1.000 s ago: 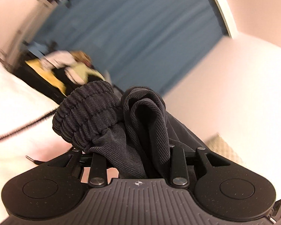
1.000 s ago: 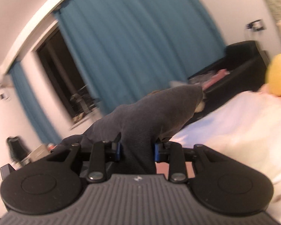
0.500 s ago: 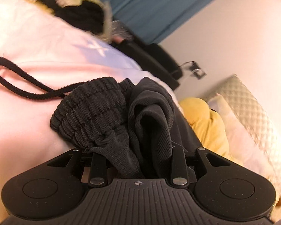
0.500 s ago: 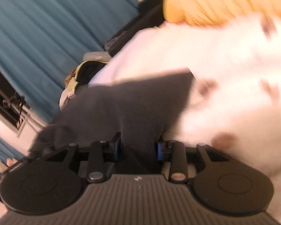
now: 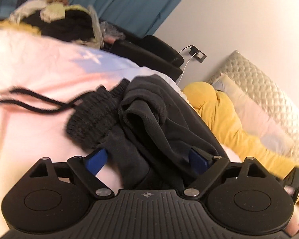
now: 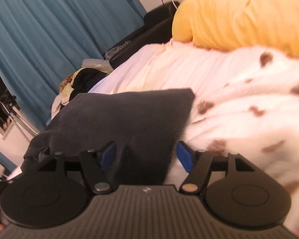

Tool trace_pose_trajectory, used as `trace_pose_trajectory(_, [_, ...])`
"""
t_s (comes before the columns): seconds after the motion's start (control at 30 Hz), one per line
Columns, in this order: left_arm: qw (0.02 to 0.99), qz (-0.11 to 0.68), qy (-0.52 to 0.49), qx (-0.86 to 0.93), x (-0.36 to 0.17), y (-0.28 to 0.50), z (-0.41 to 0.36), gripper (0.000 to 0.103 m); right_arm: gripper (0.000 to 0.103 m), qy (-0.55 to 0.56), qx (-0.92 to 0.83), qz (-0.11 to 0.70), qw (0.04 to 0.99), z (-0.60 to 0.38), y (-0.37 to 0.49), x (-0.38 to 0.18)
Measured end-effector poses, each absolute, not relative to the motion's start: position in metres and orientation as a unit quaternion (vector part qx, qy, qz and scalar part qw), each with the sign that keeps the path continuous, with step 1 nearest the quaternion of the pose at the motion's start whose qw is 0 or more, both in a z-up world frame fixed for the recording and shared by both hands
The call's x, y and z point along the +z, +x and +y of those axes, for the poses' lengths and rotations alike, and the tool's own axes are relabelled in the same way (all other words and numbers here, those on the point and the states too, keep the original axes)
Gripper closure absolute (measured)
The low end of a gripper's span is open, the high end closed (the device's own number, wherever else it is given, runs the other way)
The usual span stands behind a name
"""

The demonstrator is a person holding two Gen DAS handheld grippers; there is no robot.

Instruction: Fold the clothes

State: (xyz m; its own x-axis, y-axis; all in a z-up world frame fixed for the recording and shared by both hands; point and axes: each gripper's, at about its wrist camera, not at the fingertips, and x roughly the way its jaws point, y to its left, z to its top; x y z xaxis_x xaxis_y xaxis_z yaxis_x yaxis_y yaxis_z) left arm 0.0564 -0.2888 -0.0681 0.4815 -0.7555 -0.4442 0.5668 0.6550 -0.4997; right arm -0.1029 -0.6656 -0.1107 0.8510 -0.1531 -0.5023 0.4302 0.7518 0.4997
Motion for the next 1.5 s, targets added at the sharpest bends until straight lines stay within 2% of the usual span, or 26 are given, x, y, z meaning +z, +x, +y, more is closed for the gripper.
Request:
trace_pose_trajectory(0.23, [0.889,0.268,-0.108,-0.356,0.002,0.025,-0.229,0.007,0.035,0.261,-0.137,0.192,0.936,-0.623,-0.108,-0.049])
trace_pose_trajectory(0.6, [0.944,0.168,-0.042,-0.282,0.089,-0.029,-0.112,0.003,0.035,0.178,-0.005,0.163,0.97,-0.462,-0.07,0.033])
trace_pose_trajectory(1.0, [0.981,0.131,-0.019,-0.142,0.092,-0.069,0.0,0.001,0.036,0.101,0.135,0.129,0.977,-0.279,-0.035,0.059])
trace_pose_trajectory(1.27, [0.989,0.122,-0.06,-0.065,0.069,-0.07,0.026,0.0,0.036,0.092,0.138,0.11,0.98,-0.249,-0.028,0.044])
trace_pose_trajectory(1.5, [0.989,0.128,-0.068,-0.042,0.054,-0.06,0.038,0.0,0.036,0.07,0.112,0.139,0.981,-0.25,-0.023,0.006])
